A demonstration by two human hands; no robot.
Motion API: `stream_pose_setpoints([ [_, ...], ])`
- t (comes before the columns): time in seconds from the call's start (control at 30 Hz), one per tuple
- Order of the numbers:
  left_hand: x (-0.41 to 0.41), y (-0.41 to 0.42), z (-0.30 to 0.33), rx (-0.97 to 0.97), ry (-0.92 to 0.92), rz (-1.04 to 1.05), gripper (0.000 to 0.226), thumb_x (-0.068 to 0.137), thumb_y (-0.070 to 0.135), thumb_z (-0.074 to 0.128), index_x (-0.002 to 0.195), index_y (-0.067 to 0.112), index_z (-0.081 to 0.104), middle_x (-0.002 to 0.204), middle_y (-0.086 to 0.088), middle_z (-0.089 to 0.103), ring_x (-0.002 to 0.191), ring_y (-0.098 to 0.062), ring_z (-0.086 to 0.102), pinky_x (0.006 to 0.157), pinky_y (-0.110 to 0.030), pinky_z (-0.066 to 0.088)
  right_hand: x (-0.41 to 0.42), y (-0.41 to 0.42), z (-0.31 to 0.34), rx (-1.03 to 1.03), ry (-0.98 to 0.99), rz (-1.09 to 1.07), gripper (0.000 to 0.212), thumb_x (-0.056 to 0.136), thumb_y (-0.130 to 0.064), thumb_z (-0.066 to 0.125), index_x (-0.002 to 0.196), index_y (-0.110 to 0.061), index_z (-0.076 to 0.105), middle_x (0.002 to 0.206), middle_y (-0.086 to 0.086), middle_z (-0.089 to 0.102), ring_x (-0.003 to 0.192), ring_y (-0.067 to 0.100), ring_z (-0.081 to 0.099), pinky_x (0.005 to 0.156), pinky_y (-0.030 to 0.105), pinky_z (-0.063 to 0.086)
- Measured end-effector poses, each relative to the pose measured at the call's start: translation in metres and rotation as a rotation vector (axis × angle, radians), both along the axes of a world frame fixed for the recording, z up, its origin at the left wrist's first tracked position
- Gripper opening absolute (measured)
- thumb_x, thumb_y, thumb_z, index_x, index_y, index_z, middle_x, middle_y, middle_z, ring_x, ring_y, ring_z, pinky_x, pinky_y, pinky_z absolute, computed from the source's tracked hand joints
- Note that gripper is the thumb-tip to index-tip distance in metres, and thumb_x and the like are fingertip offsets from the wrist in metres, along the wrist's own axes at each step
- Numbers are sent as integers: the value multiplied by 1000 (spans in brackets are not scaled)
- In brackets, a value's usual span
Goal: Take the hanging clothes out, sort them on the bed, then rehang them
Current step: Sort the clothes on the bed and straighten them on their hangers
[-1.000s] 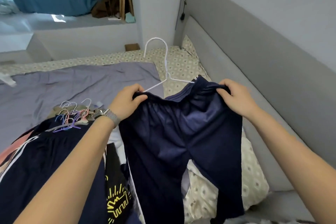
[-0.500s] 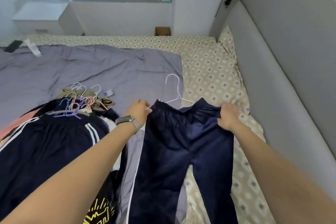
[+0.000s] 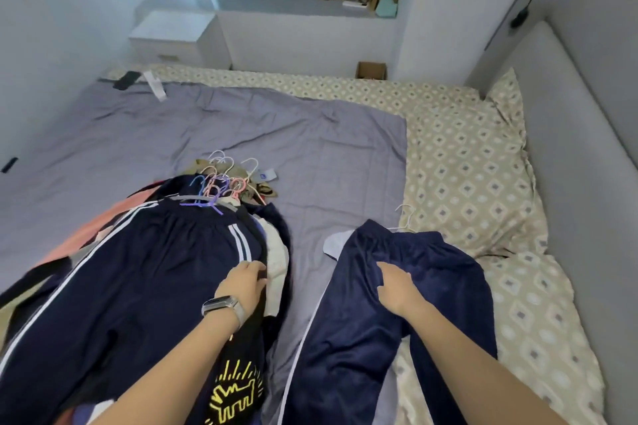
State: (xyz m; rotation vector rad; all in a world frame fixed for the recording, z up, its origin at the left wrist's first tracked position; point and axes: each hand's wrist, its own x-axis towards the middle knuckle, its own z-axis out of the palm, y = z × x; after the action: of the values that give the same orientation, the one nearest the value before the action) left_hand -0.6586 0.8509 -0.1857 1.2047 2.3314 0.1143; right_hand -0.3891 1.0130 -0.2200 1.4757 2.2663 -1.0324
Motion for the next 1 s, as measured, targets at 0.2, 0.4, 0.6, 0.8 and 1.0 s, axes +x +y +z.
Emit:
stream_pose_setpoints([
  [0.2, -90, -44, 16, -76, -108, 63, 32, 92, 25, 53, 123, 16, 53, 116, -5, 57, 106, -19, 56, 91, -26, 41, -105, -19, 36, -44, 86, 83, 43, 97, -12, 45, 139, -7, 43, 139, 9, 49, 127, 22, 47, 100, 20, 33],
  [0.4, -188, -60, 7, -94, -185, 114, 27, 90, 23, 53, 116, 17, 57, 107, 2, 60, 99, -16, 58, 88, -25, 43, -216, -55, 25, -154, 116, 90, 39, 97, -17, 43, 135, -13, 48, 129, 7, 58, 116, 20, 55, 86, 17, 37],
  [0.6, -253, -74, -25, 14, -326, 280, 22, 90, 18, 51, 111, 19, 60, 97, 8, 59, 91, -11, 55, 81, -18, 37, -320, -62, -22, -194, 17, 42, 58, 95, -22, 50, 146, -6, 29, 140, 13, 48, 126, 27, 48, 100, 28, 37],
  [0.8, -289, -100, -52, 82, -396, 379, 20, 90, 19, 51, 106, 25, 60, 99, 9, 62, 92, -8, 56, 75, -16, 38, -376, -43, -73, -13, -36, -2, 64, 73, -38, 60, 130, -13, 47, 129, 6, 56, 117, 28, 55, 99, 36, 45],
  [1.0, -316, -139, -52, 94, -356, 452, 20, 91, 19, 51, 108, 23, 61, 102, 8, 61, 92, -8, 58, 82, -18, 37, -404, -49, -105, -155, -100, -135, 73, 74, -52, 65, 127, -5, 48, 123, 8, 58, 119, 31, 53, 97, 37, 44],
])
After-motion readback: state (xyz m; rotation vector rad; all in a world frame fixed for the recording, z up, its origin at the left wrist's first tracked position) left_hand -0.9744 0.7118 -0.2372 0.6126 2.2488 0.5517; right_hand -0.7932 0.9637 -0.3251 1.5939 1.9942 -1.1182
